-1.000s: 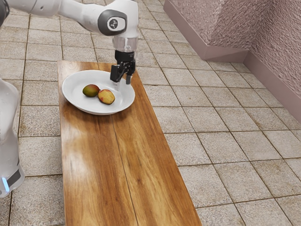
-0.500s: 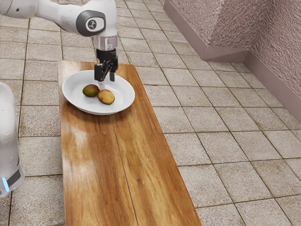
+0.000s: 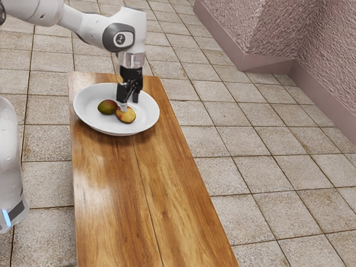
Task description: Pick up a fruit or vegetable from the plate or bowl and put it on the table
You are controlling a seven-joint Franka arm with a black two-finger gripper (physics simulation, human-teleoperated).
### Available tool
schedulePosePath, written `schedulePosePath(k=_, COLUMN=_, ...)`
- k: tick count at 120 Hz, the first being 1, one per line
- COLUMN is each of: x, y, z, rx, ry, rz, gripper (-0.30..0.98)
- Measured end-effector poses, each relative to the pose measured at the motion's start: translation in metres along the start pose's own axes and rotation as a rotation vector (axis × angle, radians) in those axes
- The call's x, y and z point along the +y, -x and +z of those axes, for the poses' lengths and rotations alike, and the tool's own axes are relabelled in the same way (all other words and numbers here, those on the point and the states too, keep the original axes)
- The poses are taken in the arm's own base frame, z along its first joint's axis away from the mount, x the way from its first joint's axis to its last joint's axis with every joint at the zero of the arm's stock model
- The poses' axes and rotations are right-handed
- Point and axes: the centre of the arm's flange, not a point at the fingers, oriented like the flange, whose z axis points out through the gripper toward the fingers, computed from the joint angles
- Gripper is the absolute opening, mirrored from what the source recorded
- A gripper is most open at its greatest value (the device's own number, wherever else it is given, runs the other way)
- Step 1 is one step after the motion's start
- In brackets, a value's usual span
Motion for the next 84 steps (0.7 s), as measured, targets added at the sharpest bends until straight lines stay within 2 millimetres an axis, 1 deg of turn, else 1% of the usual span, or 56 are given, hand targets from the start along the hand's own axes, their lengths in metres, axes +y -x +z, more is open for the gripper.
schedulePosePath(k=22, x=0.002, y=0.001, z=0.006, rx=0.003, ry=0.0, rz=0.005, gripper=0.69)
schedulePosePath(k=32, x=-0.001, y=0.01, z=0.007, rx=0.004, ry=0.002, rz=0.029, gripper=0.69)
schedulePosePath(k=44, x=-0.002, y=0.013, z=0.01, rx=0.007, ry=0.0, rz=0.036, gripper=0.69)
schedulePosePath(k=84, x=-0.006, y=0.007, z=0.026, rx=0.006, ry=-0.025, rz=0.027, gripper=0.68)
